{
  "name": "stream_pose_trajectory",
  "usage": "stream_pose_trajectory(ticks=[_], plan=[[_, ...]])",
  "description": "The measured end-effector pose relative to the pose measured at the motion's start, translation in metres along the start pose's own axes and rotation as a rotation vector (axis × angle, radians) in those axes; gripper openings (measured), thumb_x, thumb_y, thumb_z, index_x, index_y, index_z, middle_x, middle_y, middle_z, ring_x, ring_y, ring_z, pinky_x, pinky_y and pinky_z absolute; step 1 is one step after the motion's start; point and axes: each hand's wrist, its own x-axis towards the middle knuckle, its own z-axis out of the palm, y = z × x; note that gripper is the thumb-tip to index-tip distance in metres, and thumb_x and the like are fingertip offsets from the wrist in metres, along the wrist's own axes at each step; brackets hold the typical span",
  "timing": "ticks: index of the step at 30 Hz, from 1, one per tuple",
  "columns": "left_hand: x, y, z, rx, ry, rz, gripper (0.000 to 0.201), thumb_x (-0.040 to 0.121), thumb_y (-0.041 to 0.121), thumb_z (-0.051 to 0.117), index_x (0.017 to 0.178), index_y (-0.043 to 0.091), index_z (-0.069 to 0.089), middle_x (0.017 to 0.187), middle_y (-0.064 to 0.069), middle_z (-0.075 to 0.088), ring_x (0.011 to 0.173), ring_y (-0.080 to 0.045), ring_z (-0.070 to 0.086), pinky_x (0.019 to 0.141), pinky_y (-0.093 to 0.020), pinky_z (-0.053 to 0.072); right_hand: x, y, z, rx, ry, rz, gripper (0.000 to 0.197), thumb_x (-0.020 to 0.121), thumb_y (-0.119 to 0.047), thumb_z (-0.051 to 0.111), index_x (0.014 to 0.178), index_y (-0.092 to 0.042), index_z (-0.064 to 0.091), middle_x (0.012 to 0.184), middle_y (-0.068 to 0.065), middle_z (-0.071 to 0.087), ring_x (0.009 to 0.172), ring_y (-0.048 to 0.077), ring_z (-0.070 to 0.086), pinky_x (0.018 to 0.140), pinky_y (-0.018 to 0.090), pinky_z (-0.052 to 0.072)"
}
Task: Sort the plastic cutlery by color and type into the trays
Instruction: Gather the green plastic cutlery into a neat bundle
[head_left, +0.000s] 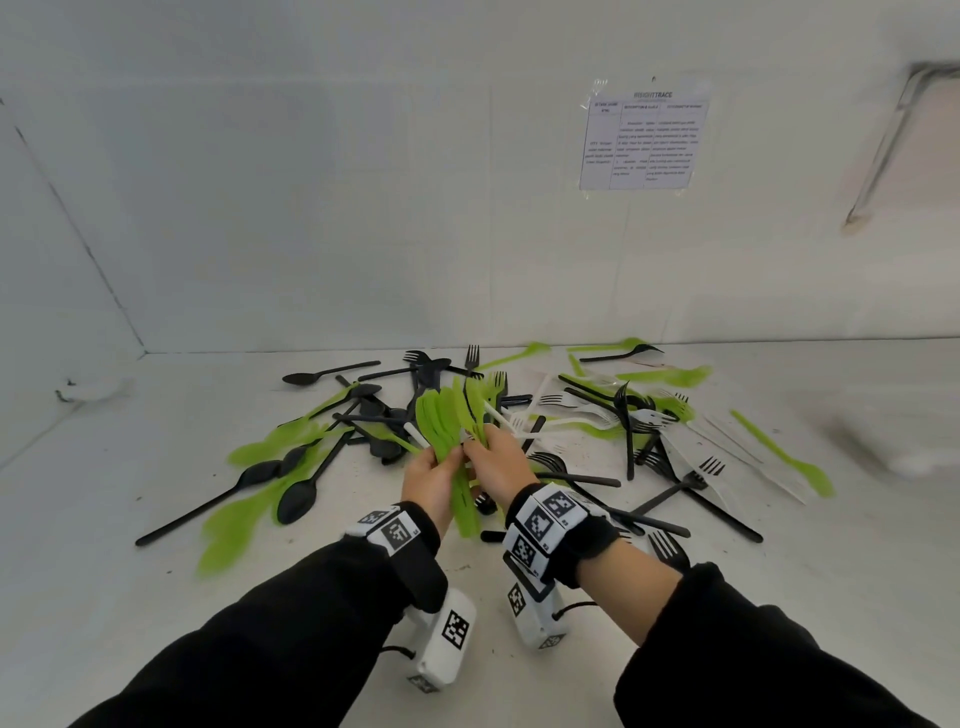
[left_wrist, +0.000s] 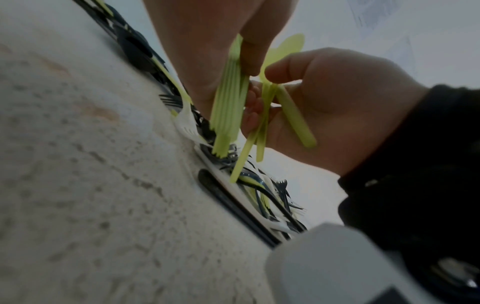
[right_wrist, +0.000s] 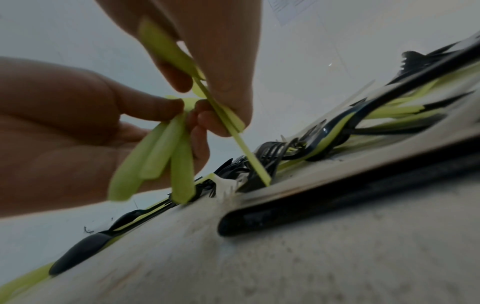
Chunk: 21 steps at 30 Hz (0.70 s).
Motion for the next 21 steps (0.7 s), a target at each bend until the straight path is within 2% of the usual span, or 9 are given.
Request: stream_pose_trajectory(ticks=[3, 5, 8, 10, 14, 18, 19, 21], plan=[[-0.002, -0.004, -0.001, 0.004, 0.01, 0.007, 0.019, 0.098, 0.006, 0.043, 0.101, 0.014, 0.06, 0.095, -0.008, 0.065, 0.084, -0.024, 0.062, 0.07, -0.037, 0.051, -0.003, 0.001, -0.001, -0.006, -0.024, -0.014, 0.01, 0.091, -0.01, 0.047, 0.086, -0.011, 0.055, 0.085, 0.011, 0.058, 0.078, 0.024, 0.056, 0.074, 0.043, 0.053], [-0.003, -0.006, -0.002, 0.008, 0.027, 0.005, 0.02, 0.097, 0.006, 0.044, 0.108, 0.012, 0.059, 0.099, -0.009, 0.066, 0.086, -0.024, 0.063, 0.071, -0.036, 0.051, -0.003, 0.003, -0.001, 0.011, -0.019, 0.016, 0.009, 0.092, -0.013, 0.049, 0.096, -0.01, 0.056, 0.09, 0.008, 0.06, 0.083, 0.024, 0.059, 0.079, 0.043, 0.052], [-0.003, -0.01, -0.002, 0.013, 0.056, 0.011, 0.022, 0.096, 0.005, 0.046, 0.115, 0.007, 0.058, 0.105, -0.012, 0.065, 0.09, -0.025, 0.063, 0.074, -0.037, 0.052, -0.005, 0.006, -0.001, 0.044, 0.028, 0.087, 0.022, 0.091, -0.023, 0.053, 0.105, -0.007, 0.056, 0.098, 0.009, 0.064, 0.095, 0.028, 0.062, 0.088, 0.044, 0.052], [-0.003, -0.011, -0.002, 0.001, 0.066, 0.019, 0.024, 0.095, 0.004, 0.048, 0.117, 0.004, 0.058, 0.107, -0.014, 0.065, 0.093, -0.026, 0.062, 0.081, -0.039, 0.051, -0.006, 0.004, 0.001, 0.096, 0.03, 0.111, 0.028, 0.091, -0.029, 0.052, 0.105, -0.005, 0.058, 0.102, 0.012, 0.065, 0.098, 0.029, 0.062, 0.091, 0.045, 0.05], [-0.005, -0.01, 0.0, -0.027, 0.034, 0.022, 0.016, 0.096, 0.005, 0.046, 0.102, 0.011, 0.06, 0.097, -0.01, 0.066, 0.087, -0.024, 0.063, 0.073, -0.035, 0.052, -0.006, 0.004, 0.003, 0.054, -0.02, 0.068, 0.028, 0.09, -0.03, 0.05, 0.101, -0.007, 0.058, 0.103, 0.016, 0.062, 0.094, 0.031, 0.059, 0.086, 0.045, 0.049], [-0.005, -0.011, 0.001, -0.065, 0.041, 0.015, 0.021, 0.096, 0.005, 0.045, 0.114, 0.006, 0.057, 0.102, -0.012, 0.065, 0.091, -0.025, 0.062, 0.076, -0.036, 0.051, -0.003, 0.006, 0.007, 0.04, -0.036, 0.085, 0.056, 0.073, -0.051, 0.044, 0.108, -0.009, 0.056, 0.113, 0.017, 0.058, 0.105, 0.031, 0.056, 0.093, 0.047, 0.047], [-0.004, -0.012, 0.001, -0.072, 0.043, 0.015, 0.024, 0.096, 0.004, 0.044, 0.117, 0.004, 0.056, 0.102, -0.012, 0.065, 0.092, -0.025, 0.062, 0.079, -0.037, 0.051, -0.002, 0.007, 0.007, 0.023, -0.035, 0.079, 0.053, 0.078, -0.048, 0.043, 0.108, -0.005, 0.056, 0.113, 0.019, 0.057, 0.106, 0.032, 0.055, 0.094, 0.047, 0.045], [-0.003, -0.013, 0.002, -0.079, 0.042, 0.015, 0.025, 0.096, 0.003, 0.043, 0.118, 0.003, 0.055, 0.102, -0.012, 0.064, 0.092, -0.025, 0.062, 0.081, -0.037, 0.051, -0.003, 0.005, 0.003, -0.035, -0.032, 0.049, 0.035, 0.093, -0.029, 0.041, 0.102, 0.002, 0.055, 0.106, 0.022, 0.058, 0.098, 0.032, 0.055, 0.09, 0.044, 0.044]])
